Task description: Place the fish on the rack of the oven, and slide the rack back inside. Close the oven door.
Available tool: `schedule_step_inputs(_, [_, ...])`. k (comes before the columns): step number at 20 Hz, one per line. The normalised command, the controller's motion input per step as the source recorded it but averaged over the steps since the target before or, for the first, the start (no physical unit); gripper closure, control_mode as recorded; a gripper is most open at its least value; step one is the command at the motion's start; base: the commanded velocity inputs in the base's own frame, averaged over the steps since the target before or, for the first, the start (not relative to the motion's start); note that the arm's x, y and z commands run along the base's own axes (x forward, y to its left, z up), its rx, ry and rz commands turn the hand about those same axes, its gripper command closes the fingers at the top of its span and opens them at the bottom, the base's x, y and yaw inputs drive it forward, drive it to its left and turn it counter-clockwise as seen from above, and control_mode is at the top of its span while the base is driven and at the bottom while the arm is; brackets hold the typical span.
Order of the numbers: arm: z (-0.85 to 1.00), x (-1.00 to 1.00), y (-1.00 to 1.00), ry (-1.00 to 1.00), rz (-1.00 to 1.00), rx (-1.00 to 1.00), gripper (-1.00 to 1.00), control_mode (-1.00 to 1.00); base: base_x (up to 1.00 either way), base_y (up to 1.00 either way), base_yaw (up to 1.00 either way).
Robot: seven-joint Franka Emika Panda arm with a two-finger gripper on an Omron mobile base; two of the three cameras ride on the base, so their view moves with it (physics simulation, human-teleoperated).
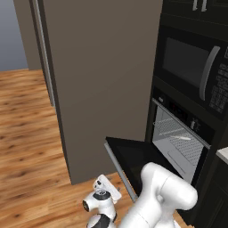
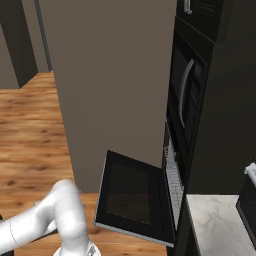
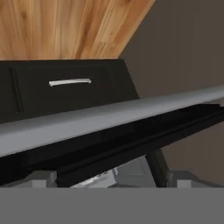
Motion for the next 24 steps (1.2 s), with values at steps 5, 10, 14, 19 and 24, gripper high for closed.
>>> schedule_step_inputs(5, [-0.83,0.5,0.59,0.0,-0.05,0.0,-1.0,-1.0,0.0,0.0,0.0])
schedule_step_inputs(10, [-0.87,0.39,0.42,-0.03,-0.07,0.0,-1.0,-1.0,0.0,0.0,0.0])
schedule_step_inputs(14, [-0.93,0.35,0.06,-0.05,-0.12,-0.02,-1.0,-1.0,0.0,0.0,0.0])
schedule_step_inputs(19, [-1.0,0.29,-0.01,-0.08,-0.16,-0.13,-1.0,-1.0,0.0,0.0,0.0])
schedule_step_inputs(24, [-1.0,0.23,-0.19,-0.04,-0.1,-0.23,-1.0,-1.0,0.0,0.0,0.0])
